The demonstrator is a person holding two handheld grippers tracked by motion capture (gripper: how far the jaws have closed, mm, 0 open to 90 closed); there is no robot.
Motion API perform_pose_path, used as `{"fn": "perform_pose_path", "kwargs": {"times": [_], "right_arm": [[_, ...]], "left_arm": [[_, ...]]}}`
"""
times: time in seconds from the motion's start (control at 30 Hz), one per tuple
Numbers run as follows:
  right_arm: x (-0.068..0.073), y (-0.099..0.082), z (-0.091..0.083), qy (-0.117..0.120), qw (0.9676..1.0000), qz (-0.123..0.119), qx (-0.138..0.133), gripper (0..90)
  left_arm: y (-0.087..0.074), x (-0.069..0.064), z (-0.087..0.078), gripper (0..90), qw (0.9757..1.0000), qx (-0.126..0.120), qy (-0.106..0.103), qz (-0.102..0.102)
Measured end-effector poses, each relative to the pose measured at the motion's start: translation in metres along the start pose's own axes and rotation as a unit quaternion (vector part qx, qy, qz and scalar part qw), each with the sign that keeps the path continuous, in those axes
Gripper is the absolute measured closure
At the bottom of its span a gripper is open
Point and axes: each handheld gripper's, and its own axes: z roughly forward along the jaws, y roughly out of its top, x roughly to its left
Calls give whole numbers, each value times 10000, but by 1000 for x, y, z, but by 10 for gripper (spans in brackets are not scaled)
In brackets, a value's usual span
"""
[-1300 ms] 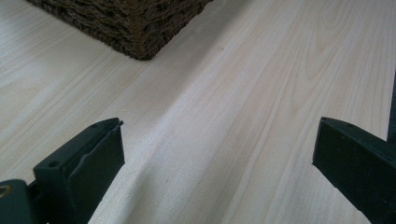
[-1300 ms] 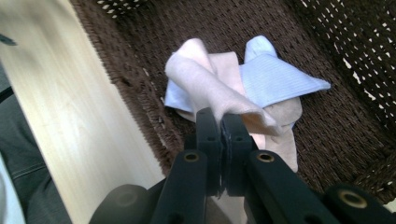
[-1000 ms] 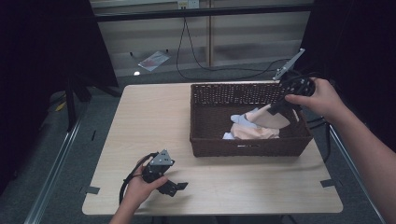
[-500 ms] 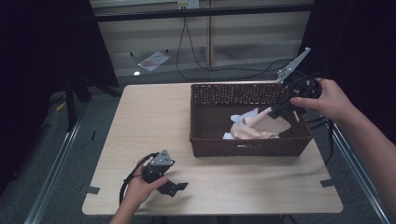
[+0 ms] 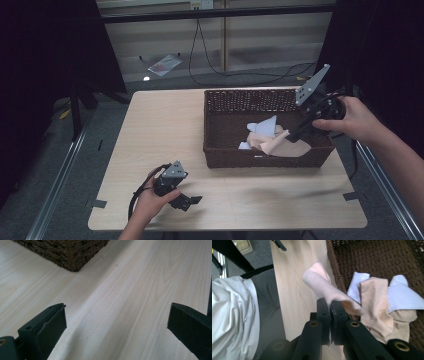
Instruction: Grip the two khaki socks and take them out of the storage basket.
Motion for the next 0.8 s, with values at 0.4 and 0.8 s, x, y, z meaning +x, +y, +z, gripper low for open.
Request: {"fn": "perform_pose_path", "kwargs": {"times": [0.4, 0.8], "right_arm": [[8, -1, 34, 229, 9995, -165, 156, 871], [11, -6, 68, 188, 9985, -252, 448, 856]], "left_arm": [[0, 0, -2, 18, 10000, -15, 20, -8], [0, 0, -3, 19, 10000, -6, 39, -2]]}}
